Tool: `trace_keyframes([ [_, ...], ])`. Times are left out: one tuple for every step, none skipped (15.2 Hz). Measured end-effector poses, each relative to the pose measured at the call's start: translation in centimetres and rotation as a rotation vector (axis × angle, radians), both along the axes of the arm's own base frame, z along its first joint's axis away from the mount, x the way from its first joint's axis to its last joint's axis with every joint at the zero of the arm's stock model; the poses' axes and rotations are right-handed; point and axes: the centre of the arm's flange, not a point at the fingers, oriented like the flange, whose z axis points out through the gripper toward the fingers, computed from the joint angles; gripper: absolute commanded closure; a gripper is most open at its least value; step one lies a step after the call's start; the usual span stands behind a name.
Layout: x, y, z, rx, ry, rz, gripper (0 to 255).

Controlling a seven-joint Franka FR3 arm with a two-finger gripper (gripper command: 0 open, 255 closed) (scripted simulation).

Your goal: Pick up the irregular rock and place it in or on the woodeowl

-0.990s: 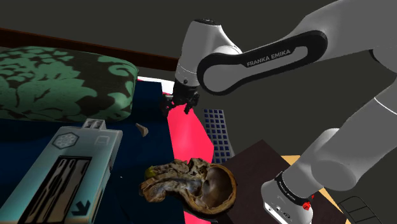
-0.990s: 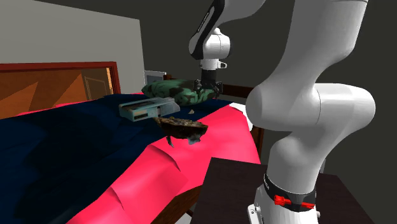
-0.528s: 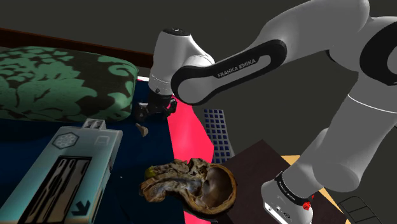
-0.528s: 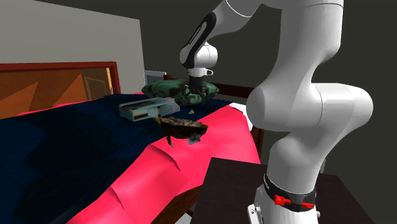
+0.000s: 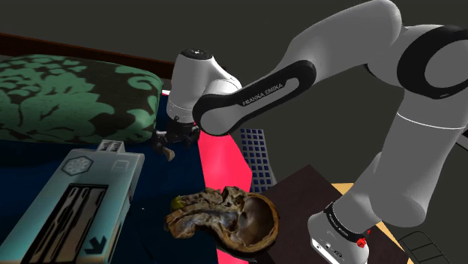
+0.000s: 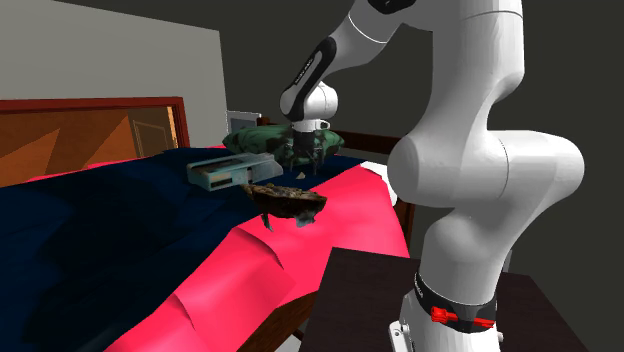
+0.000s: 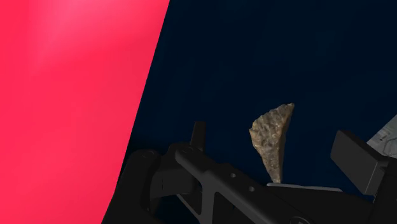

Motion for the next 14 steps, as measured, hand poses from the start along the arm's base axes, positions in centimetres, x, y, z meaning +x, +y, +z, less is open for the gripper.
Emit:
trace_keyframes([
  [0.0,0.04,-0.36,0.0,0.0,0.0,0],
  [0.01,0.07,-0.53,0.0,0.0,0.0,0],
  [0.02,0.07,-0.61,0.0,0.0,0.0,0],
  [0.01,0.08,-0.67,0.0,0.0,0.0,0],
  [0.0,0.08,-0.7,0.0,0.0,0.0,0],
  [0.0,0.08,-0.71,0.0,0.0,0.0,0],
  [0.0,0.08,-0.72,0.0,0.0,0.0,0],
  [0.0,0.08,-0.72,0.0,0.0,0.0,255],
  [0.0,0.08,-0.72,0.0,0.0,0.0,255],
  [0.0,0.09,-0.71,0.001,-0.001,0.0,255],
  [0.03,0.11,-0.61,0.001,-0.002,0.0,255],
  [0.03,0.08,-0.6,0.001,-0.002,-0.001,255],
  [0.06,0.06,-0.56,0.002,-0.003,-0.001,255],
  [0.07,0.06,-0.53,0.003,-0.004,-0.001,255],
])
